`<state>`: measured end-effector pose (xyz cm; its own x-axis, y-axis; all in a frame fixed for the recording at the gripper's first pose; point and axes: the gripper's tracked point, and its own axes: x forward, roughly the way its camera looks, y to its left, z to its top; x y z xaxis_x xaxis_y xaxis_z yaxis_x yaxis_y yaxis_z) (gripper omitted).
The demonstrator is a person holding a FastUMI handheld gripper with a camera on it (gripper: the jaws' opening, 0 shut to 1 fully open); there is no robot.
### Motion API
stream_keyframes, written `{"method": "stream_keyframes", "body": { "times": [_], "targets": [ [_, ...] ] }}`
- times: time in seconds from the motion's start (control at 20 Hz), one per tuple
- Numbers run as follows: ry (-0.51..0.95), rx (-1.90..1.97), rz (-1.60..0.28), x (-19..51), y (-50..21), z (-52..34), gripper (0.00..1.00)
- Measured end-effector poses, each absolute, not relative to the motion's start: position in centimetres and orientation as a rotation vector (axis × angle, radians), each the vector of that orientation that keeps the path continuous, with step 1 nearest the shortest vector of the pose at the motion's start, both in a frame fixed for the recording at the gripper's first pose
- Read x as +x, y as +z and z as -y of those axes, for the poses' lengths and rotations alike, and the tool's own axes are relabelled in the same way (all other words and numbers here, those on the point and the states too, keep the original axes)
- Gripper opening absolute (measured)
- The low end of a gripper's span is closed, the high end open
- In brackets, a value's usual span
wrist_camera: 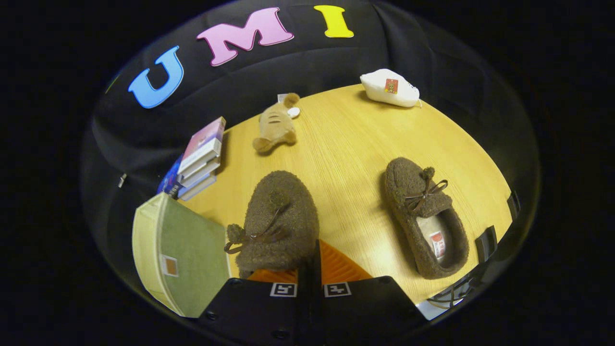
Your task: Open the storage box then place both shoes into the box .Put the left shoe in first, then the right shoe, with the right side of both shoes facing outward in a uniform manner.
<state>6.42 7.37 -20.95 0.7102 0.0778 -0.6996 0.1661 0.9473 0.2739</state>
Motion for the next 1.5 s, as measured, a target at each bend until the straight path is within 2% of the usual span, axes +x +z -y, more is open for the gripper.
{"method": "stream_keyframes", "body": {
  "times": [0.3, 0.65, 1.05, 1.5],
  "targets": [
    [0.081, 0.38, -0.75, 5.0, -13.1, -13.7, 0.06],
    [0.263, 0.448, -0.797, 3.4, -8.9, -25.4, 0.06],
    [0.3, 0.376, -0.9, 3.2, -13.4, -35.4, 0.06],
    [0.158, 0.318, -0.964, 6.0, -20.9, -38.6, 0.07]
  ]
}}
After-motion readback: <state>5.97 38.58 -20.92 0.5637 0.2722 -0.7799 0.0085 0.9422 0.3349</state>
